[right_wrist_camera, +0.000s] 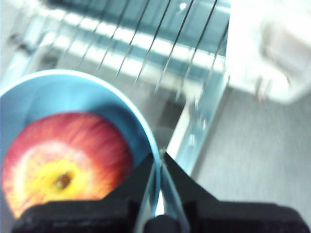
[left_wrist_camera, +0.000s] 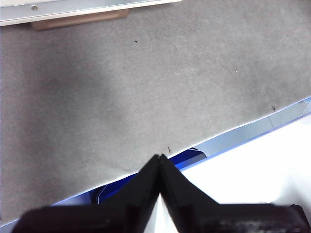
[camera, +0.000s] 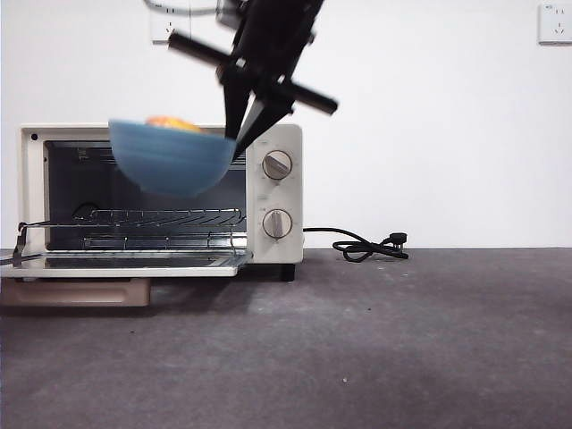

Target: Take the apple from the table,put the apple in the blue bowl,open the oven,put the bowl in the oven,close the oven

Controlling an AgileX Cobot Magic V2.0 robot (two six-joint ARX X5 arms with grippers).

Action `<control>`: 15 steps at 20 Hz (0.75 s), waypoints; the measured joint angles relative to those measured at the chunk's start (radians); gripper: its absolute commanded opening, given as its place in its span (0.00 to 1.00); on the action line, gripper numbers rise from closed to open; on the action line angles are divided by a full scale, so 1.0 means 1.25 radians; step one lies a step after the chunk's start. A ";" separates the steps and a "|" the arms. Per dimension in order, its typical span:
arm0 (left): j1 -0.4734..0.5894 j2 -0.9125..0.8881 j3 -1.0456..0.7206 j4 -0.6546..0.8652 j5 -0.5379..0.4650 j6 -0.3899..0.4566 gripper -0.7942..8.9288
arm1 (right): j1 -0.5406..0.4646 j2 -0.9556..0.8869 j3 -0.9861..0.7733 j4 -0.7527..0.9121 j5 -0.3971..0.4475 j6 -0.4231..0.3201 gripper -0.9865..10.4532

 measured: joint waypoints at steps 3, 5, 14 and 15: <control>0.000 0.000 0.000 0.000 0.000 0.000 0.08 | -0.004 0.138 0.211 -0.078 0.018 0.006 0.08; 0.000 0.000 0.000 0.000 0.000 0.000 0.08 | -0.003 0.204 0.324 -0.098 0.019 0.021 0.08; 0.000 0.000 0.000 0.000 0.000 0.000 0.08 | -0.008 0.281 0.385 -0.093 0.083 0.108 0.08; 0.000 0.000 0.000 0.000 0.000 0.000 0.08 | -0.009 0.281 0.385 -0.088 0.085 0.117 0.08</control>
